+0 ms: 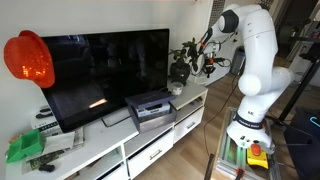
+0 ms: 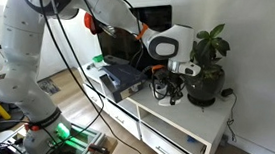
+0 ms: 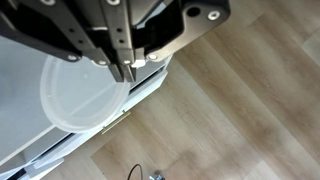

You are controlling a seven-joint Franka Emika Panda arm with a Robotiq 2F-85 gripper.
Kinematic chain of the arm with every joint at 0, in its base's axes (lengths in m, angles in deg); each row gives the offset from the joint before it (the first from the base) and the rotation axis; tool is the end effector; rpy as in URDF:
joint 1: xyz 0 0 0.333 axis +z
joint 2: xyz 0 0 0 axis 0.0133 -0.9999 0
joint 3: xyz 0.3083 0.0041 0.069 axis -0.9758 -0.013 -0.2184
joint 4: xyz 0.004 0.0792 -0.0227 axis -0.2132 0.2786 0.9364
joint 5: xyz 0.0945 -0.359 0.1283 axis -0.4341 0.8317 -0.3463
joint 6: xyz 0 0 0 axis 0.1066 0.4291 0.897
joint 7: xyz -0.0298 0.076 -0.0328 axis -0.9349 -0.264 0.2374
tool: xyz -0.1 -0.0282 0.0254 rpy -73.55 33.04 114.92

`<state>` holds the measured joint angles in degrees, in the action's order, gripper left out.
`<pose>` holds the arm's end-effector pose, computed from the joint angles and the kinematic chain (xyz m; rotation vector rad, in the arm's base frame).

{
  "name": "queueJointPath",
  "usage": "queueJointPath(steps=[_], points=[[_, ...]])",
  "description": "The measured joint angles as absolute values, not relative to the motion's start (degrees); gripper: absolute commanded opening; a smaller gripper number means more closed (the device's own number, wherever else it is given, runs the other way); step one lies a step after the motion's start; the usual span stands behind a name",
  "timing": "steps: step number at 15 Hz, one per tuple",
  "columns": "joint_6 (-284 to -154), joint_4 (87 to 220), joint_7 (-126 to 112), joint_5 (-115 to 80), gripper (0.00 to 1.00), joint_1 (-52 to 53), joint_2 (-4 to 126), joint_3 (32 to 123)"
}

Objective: Take the lid off of the cup then take the glasses and place the lid back on the cup

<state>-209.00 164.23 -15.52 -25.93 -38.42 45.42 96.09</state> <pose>0.3345 -0.5415 0.2438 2.7099 -1.4809 -0.2896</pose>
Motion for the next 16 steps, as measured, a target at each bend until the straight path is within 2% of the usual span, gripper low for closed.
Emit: queueJointPath(steps=[6,12,13,14,16], points=[[-220.6,163.1,-15.8,-30.4,0.01,-41.8,36.9,90.9],[-223.9,156.4,-15.6,-33.8,0.02,-44.0,28.0,86.2],[-223.9,155.1,-15.6,-33.9,0.29,-44.2,26.9,85.8],[-223.9,154.0,-15.6,-33.9,0.3,-44.4,25.9,85.5],[-223.9,152.0,-15.6,-33.9,0.43,-44.7,24.4,85.1]])
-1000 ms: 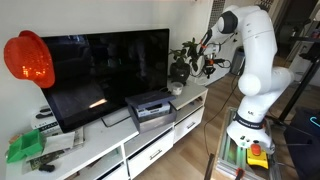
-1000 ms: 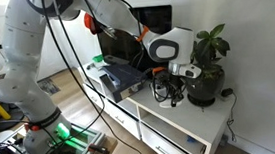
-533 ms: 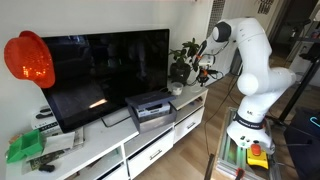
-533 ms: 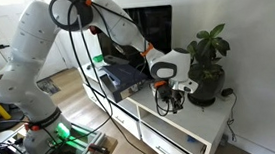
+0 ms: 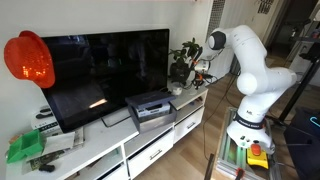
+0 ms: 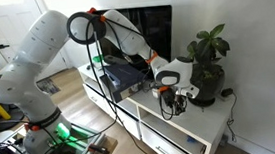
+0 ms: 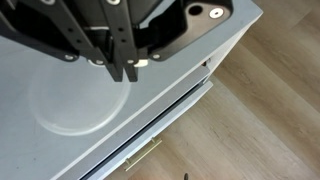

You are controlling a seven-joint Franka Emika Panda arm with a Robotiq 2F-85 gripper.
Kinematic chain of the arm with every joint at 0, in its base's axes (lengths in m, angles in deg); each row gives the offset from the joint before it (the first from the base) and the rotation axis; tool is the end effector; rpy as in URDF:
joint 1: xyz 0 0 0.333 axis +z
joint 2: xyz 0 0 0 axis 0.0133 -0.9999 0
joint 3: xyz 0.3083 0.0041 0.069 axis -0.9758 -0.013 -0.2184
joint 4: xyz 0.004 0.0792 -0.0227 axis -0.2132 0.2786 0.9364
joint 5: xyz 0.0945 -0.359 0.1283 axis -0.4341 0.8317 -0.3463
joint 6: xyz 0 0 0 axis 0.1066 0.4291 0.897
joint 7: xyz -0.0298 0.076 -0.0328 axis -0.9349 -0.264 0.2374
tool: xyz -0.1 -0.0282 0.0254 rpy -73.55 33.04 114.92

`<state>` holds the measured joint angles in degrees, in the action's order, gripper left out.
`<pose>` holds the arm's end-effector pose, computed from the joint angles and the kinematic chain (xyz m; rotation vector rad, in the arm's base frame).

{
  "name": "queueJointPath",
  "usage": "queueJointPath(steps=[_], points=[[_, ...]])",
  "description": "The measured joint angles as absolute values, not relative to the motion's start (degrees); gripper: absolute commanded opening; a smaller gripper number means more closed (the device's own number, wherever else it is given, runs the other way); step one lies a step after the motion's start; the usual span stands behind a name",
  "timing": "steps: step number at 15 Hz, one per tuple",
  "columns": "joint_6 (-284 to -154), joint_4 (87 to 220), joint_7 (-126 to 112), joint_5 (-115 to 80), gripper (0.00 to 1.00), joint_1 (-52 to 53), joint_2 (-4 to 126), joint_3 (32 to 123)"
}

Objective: Take the lid off of the cup then take the glasses and place the lid back on the cup

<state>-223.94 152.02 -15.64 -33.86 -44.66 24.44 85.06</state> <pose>0.3969 -0.5480 0.0906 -2.7434 1.5058 0.0794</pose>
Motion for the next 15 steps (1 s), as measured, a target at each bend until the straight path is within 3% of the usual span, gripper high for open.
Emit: queueJointPath(steps=[8,15], points=[[-220.2,150.9,-15.5,-33.6,0.98,-43.1,28.8,84.6],[-216.2,157.7,-15.5,-29.9,1.0,-36.9,39.4,86.4]])
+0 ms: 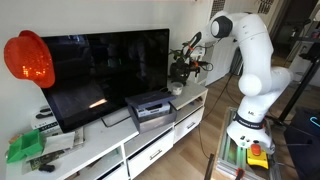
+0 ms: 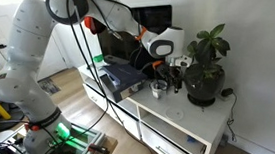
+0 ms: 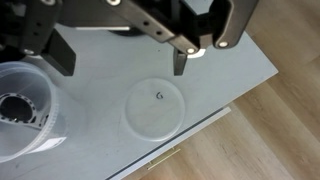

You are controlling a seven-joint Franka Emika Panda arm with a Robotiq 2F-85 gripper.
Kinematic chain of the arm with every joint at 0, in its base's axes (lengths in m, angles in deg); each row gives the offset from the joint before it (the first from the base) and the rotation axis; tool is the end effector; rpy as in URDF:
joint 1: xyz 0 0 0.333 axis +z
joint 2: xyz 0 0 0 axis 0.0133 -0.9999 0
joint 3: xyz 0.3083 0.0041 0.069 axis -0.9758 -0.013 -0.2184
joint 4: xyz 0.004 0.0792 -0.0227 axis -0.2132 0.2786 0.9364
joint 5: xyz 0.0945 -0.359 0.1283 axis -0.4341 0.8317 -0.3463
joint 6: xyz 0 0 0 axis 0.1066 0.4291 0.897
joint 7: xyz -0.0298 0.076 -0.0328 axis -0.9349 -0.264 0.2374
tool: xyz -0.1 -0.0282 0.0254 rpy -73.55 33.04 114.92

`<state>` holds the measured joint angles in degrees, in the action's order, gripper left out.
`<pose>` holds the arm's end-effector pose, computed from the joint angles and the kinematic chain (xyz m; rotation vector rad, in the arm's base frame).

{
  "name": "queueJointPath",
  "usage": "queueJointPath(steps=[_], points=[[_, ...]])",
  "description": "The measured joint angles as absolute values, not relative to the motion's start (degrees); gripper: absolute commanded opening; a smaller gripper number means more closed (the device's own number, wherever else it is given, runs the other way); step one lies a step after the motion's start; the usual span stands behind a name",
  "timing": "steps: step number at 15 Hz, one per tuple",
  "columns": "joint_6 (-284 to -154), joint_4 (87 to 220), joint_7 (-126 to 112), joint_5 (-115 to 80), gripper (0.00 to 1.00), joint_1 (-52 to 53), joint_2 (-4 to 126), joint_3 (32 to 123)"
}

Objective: Take the lid off of the cup then take the glasses and place the lid back on the cup

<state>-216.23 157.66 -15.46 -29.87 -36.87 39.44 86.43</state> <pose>0.4573 -0.4959 0.2172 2.8559 -1.2982 -0.0483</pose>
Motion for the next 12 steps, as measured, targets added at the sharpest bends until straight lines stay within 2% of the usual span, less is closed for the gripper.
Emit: queueJointPath(steps=[6,12], points=[[-214.5,163.1,-18.2,-27.4,1.0,-31.3,43.9,86.7],[-225.4,168.3,-29.5,-24.8,1.0,-28.3,44.2,85.2]])
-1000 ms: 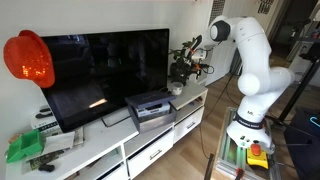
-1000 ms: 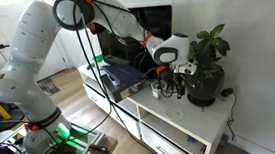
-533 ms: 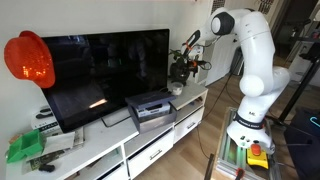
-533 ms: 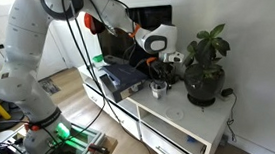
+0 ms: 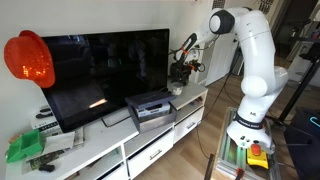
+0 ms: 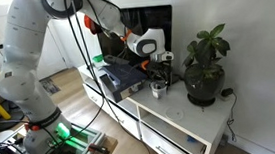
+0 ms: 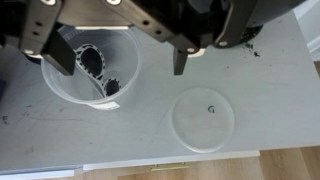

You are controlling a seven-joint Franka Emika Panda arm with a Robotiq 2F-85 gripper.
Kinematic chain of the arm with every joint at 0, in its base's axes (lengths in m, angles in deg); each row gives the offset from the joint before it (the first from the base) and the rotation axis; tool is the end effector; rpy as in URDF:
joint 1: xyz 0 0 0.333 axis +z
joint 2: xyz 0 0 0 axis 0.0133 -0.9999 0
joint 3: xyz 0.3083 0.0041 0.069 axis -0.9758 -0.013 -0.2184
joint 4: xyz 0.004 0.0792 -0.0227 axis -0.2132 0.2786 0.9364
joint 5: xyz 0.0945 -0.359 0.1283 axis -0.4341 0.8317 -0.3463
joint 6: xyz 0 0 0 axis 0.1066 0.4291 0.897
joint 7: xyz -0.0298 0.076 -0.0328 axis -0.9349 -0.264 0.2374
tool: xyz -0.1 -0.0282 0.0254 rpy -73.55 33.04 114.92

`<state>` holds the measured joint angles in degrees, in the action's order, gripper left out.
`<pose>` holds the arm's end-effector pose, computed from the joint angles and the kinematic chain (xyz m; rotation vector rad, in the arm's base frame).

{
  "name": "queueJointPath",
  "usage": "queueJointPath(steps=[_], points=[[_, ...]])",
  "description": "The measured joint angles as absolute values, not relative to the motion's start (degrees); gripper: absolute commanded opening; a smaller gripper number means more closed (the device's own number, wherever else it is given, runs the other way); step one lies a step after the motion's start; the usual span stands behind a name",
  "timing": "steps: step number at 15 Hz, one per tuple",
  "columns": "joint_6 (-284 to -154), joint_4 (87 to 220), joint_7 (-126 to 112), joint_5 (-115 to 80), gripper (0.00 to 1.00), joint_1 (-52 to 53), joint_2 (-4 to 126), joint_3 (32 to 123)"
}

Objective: Take the lid off of the cup then take the glasses and place the lid back on the cup

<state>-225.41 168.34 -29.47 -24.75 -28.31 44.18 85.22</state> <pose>0.5001 -0.3981 0.2075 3.0155 -0.6026 -0.0135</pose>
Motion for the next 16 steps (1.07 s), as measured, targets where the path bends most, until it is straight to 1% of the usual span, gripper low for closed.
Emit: queueJointPath(steps=[6,13,14,15,16], points=[[-232.7,171.3,-41.4,-27.6,1.0,-32.2,43.9,78.2],[-232.9,171.3,-41.8,-27.7,1.0,-32.6,43.7,77.8],[-232.8,171.3,-42.2,-27.5,0.75,-32.6,43.7,77.8],[-232.8,171.3,-42.7,-27.5,0.73,-32.7,43.6,77.8],[-232.8,171.3,-43.5,-27.5,0.66,-32.8,43.5,77.8]])
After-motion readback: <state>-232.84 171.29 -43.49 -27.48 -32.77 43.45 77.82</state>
